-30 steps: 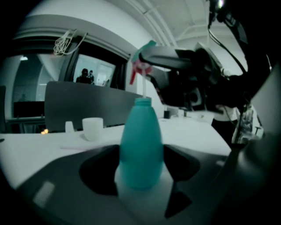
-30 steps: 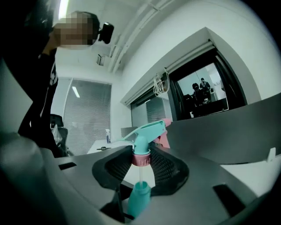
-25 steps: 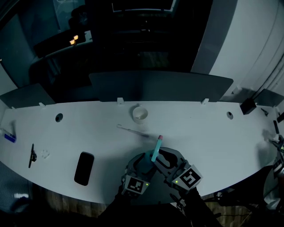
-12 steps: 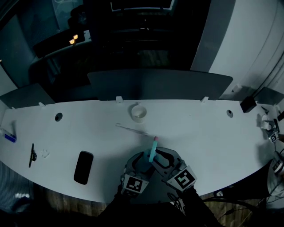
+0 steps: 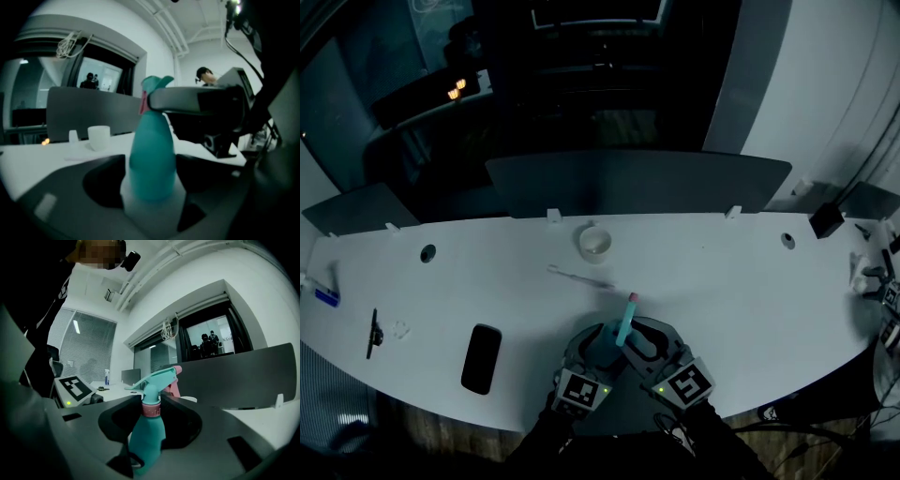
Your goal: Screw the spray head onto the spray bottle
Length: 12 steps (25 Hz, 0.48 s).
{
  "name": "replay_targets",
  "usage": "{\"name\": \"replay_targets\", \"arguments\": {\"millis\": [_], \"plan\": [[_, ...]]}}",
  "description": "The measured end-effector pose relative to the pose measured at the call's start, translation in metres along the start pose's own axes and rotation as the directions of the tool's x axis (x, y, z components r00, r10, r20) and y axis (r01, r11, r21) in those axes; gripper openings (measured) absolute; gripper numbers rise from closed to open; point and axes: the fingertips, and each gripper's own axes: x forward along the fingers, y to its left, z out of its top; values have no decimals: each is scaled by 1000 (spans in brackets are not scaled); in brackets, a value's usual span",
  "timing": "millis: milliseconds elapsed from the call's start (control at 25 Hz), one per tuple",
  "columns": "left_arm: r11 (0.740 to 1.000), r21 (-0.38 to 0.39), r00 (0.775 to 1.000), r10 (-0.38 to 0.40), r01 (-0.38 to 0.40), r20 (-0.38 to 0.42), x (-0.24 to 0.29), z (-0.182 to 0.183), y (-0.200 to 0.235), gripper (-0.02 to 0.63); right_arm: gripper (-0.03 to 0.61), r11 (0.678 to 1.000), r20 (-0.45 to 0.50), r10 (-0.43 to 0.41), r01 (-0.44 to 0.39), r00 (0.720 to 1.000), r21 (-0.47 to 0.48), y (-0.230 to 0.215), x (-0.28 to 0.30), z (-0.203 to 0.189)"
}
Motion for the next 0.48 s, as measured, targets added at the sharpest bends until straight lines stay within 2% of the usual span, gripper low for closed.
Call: {"name": "replay_targets", "arguments": {"millis": [40, 120, 200, 240, 280, 360, 440, 480], "plan": [[996, 62, 998, -59, 60, -22, 2, 1, -4, 355, 120, 1000, -13, 17, -16, 1000, 2, 0, -3, 0], [967, 172, 982, -180, 188, -65, 8, 2, -13, 360, 120, 999, -45, 49, -49, 998, 5, 0, -6, -4], [941, 207, 963, -255, 267, -83, 12, 0, -14, 360, 120, 997, -60, 78, -78, 995, -3, 0, -3, -7], [940, 200, 961, -265, 276, -78, 13, -1, -13, 357, 120, 996, -61, 84, -85, 995, -14, 0, -3, -8], [948, 180, 965, -256, 263, -61, 13, 0, -12, 353, 120, 996, -58, 79, -81, 995, -25, -1, -3, -8], [976, 129, 984, -176, 176, -15, 14, 7, -9, 344, 120, 998, -33, 33, -34, 999, -45, -3, -4, -7], [995, 91, 999, -42, 41, 9, 14, 10, -6, 342, 120, 997, 3, -43, 43, 999, -62, -4, -5, -5], [997, 73, 999, 36, -37, 14, 13, 11, -5, 342, 121, 995, 14, -75, 76, 997, -60, -4, -5, -4]]}}
